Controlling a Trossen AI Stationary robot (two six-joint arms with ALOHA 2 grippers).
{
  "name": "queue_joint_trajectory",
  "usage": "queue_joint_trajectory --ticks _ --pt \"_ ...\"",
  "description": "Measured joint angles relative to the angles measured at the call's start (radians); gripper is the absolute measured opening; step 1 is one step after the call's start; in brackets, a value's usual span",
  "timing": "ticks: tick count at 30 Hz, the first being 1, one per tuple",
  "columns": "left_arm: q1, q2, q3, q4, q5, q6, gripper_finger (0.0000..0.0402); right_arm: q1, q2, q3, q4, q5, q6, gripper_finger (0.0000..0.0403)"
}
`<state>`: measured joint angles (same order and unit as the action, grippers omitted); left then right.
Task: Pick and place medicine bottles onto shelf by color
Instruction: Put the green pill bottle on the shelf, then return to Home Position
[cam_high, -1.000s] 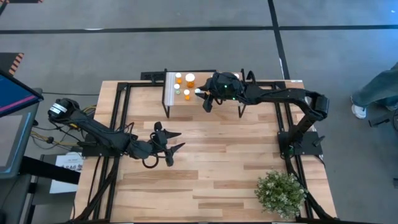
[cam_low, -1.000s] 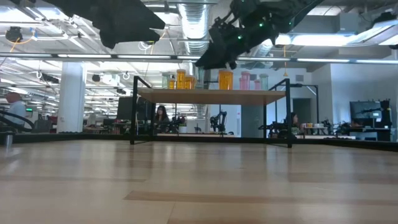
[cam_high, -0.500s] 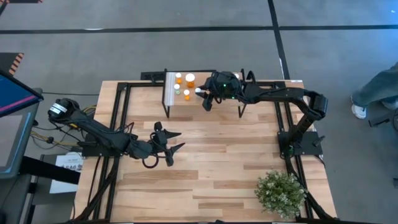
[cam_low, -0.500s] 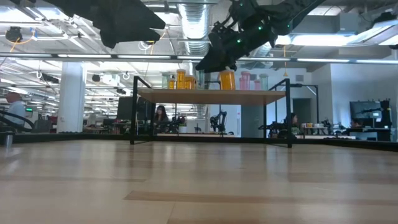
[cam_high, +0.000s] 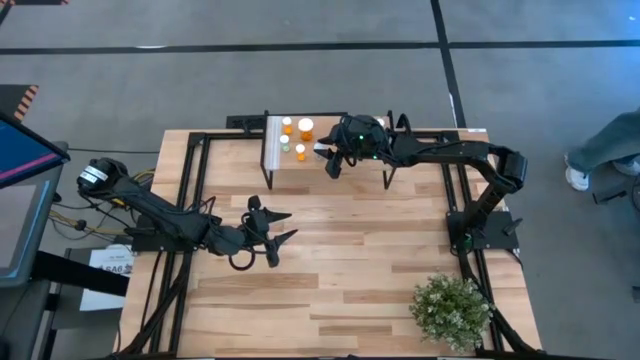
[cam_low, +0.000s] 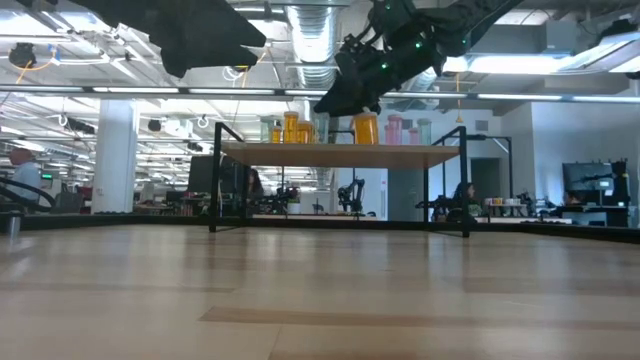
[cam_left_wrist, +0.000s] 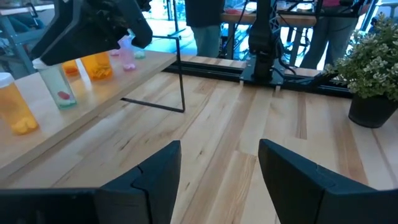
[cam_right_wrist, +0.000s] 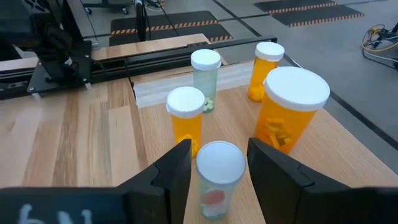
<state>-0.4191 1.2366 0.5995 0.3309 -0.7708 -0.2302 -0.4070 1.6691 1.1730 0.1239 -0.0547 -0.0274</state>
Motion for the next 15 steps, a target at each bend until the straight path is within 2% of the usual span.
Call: queue_joint_trajectory --ticks 15 --pt "0.000 0.000 0.000 0.000 0.000 0.000 0.0204 0.007 -0.040 -0.003 -0.035 0.002 0.004 0.0190"
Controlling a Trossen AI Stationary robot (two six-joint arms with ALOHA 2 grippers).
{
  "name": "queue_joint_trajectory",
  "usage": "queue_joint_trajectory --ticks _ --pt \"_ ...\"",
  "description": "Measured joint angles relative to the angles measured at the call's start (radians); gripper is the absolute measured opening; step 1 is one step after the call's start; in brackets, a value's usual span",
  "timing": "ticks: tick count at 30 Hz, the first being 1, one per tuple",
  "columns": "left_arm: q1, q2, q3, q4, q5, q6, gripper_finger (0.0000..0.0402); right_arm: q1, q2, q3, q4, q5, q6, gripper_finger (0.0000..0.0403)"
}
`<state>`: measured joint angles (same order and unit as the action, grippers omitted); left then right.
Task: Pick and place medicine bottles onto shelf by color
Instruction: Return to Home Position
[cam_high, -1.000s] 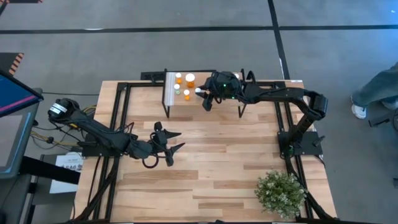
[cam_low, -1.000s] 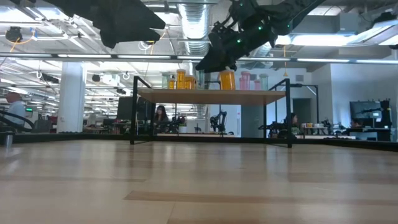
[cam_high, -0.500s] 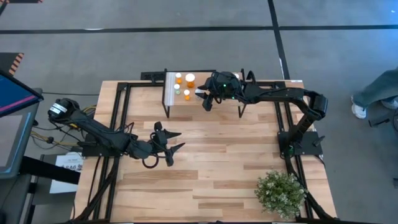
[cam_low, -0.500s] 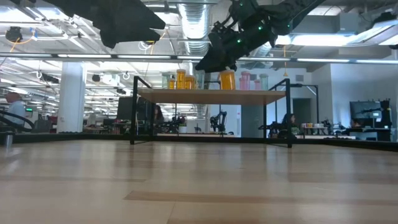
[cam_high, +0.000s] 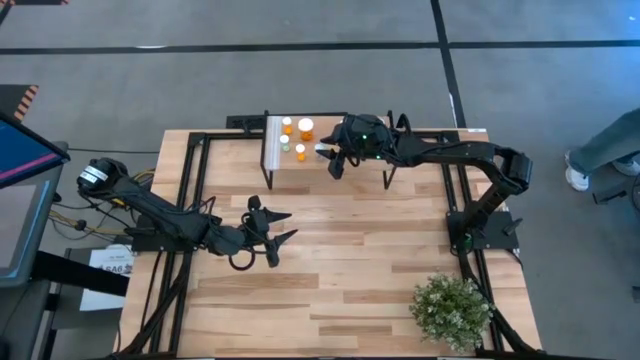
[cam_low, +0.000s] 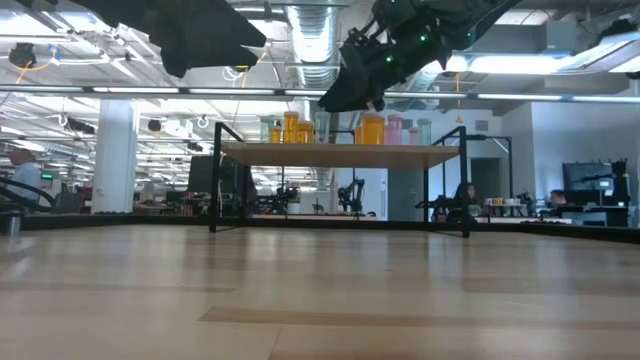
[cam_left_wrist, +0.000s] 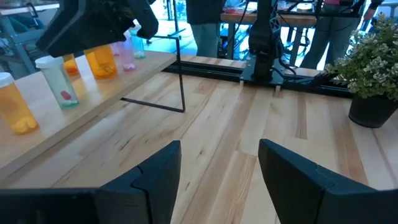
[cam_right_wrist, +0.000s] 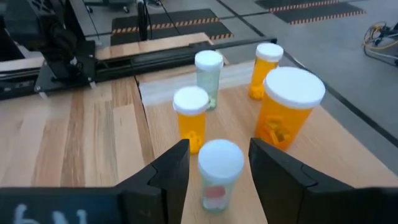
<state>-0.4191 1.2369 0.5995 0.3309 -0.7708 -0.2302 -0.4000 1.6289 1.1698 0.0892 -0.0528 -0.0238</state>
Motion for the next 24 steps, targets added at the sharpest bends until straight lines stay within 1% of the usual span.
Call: queue_joint_trajectory --ticks 7,12,17,20,24 --pt "0.000 0.000 0.000 -0.001 0.000 0.000 0.0204 0.000 -0.049 0.001 -0.013 0.000 -0.007 0.0192" --pt "0.000 0.000 0.000 0.001 0.004 0.009 0.0204 0.006 -0.140 0.000 -0.077 0.000 -0.011 0.0191" --pt "0.000 -0.014 0.000 -0.006 0.064 0.034 0.0204 0.046 -0.245 0.000 -0.159 -0.002 -0.051 0.0177" --pt "0.000 -0.058 0.000 -0.013 0.088 0.071 0.0199 0.089 -0.315 -0.031 -0.164 -0.002 -0.067 0.0167" --pt "0.000 -0.164 0.000 -0.035 0.112 0.121 0.0179 0.143 -0.417 -0.110 -0.154 -0.003 -0.090 0.0152"
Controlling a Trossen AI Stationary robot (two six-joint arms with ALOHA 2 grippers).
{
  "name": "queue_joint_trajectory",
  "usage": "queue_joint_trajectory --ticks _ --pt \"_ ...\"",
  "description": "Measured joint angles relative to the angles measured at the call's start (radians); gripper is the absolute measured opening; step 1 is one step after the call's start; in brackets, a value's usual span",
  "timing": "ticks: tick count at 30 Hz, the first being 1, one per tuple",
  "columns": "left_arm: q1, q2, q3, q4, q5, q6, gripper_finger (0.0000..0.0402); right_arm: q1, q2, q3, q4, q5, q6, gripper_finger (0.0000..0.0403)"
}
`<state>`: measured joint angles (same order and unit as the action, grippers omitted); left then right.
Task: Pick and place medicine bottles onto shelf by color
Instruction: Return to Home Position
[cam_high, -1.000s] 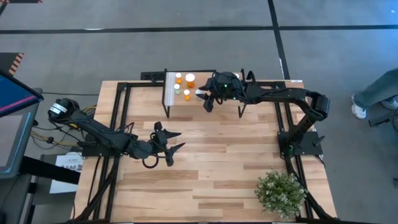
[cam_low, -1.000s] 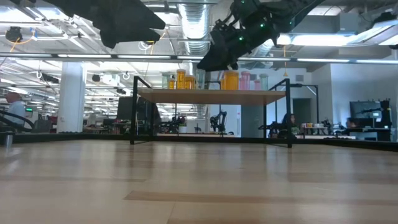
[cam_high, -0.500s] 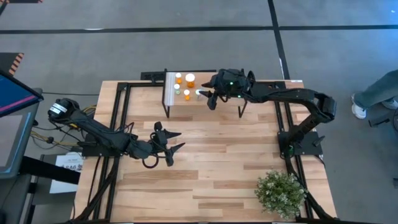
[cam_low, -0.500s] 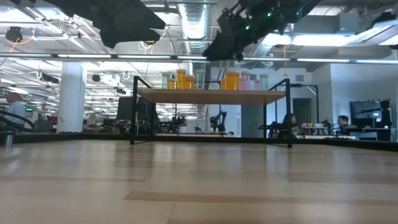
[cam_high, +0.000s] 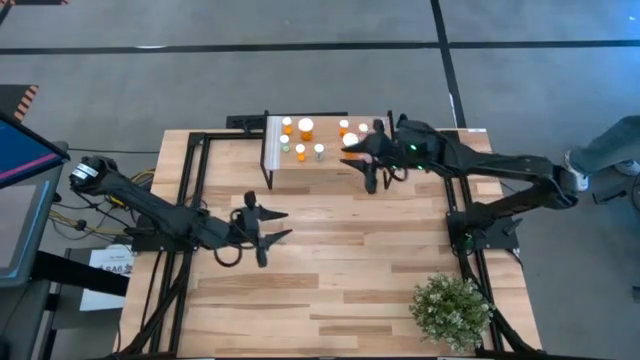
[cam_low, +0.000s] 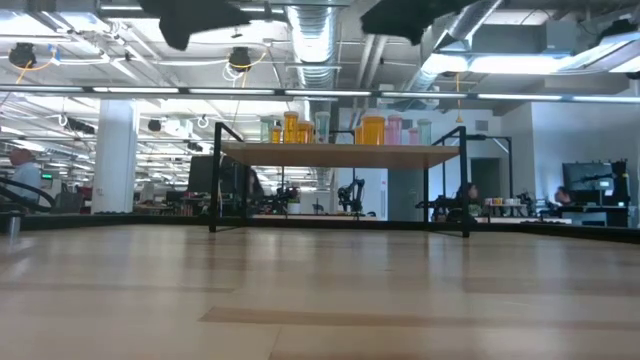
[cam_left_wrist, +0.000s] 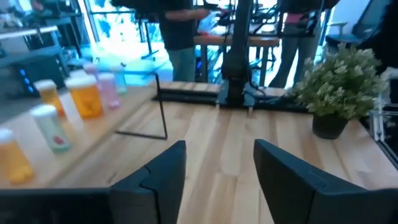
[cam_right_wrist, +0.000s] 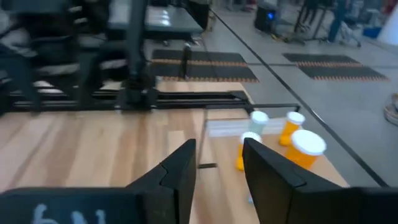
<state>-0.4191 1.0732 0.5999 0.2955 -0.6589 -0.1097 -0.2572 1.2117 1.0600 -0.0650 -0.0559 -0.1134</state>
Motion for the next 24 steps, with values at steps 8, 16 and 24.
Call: queue_joint_trajectory --ticks 8,16,24 --pt "0.000 -0.201 -0.063 -0.056 0.000 0.047 0.0118 0.088 -0.212 -0.225 0.078 0.000 0.005 0.0128" --pt "0.000 -0.435 -0.266 0.084 0.054 0.052 0.0044 0.140 -0.433 -0.459 0.222 0.000 0.008 0.0116" --pt "0.001 -0.584 -0.408 0.221 0.164 0.106 0.0005 0.144 -0.602 -0.641 0.313 0.000 0.007 0.0116"
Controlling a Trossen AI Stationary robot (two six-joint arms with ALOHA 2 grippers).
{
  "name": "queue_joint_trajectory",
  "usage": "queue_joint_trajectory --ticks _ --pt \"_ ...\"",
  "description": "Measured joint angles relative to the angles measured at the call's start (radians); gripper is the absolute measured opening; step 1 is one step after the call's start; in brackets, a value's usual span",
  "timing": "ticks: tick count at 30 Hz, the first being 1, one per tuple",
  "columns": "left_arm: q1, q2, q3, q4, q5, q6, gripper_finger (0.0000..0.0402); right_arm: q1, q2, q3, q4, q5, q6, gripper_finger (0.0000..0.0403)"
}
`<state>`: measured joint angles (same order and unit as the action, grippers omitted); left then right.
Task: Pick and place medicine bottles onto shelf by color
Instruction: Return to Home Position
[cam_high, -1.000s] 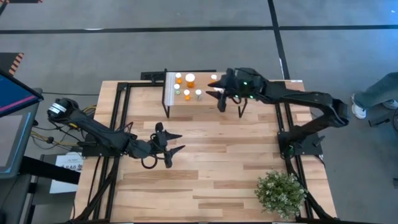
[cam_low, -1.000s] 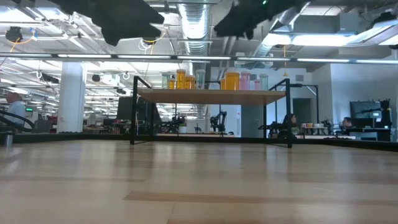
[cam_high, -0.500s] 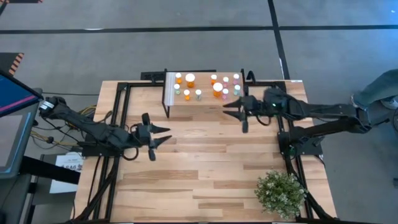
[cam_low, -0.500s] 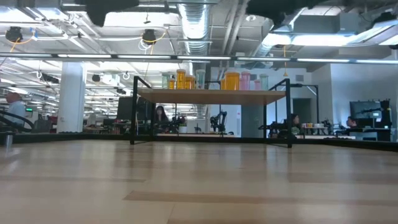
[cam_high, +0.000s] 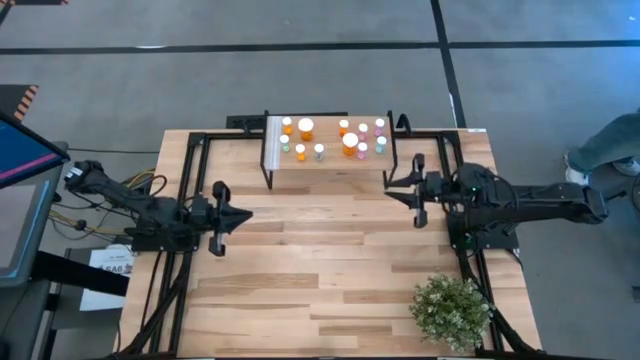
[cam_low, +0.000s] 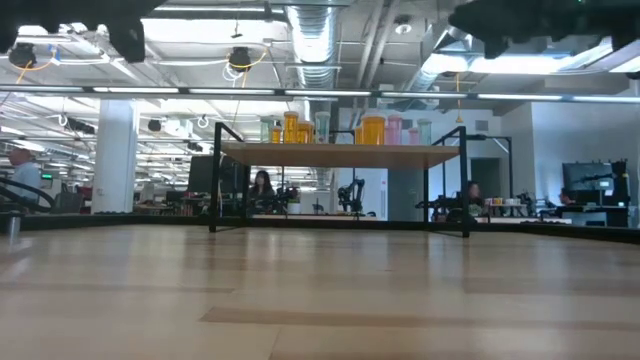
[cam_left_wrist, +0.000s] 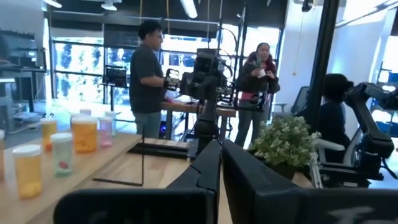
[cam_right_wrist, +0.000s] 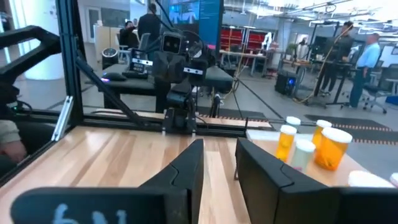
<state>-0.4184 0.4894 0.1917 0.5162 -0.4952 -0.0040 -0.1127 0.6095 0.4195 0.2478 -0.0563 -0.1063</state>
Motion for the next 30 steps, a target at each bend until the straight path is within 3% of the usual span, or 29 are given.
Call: queue_joint_trajectory --ticks 5,15,30 --pt "0.000 -0.061 -0.079 0.037 -0.007 -0.010 0.0001 0.000 -0.065 -0.090 0.001 0.000 -0.007 0.0098" --pt "0.000 -0.175 -0.180 0.078 -0.012 -0.023 0.0000 -0.001 -0.254 -0.225 0.024 -0.050 -0.008 0.0007" --pt "0.000 -0.273 -0.182 -0.050 0.002 0.046 0.0000 -0.064 -0.572 -0.411 -0.039 -0.052 0.004 0.0009"
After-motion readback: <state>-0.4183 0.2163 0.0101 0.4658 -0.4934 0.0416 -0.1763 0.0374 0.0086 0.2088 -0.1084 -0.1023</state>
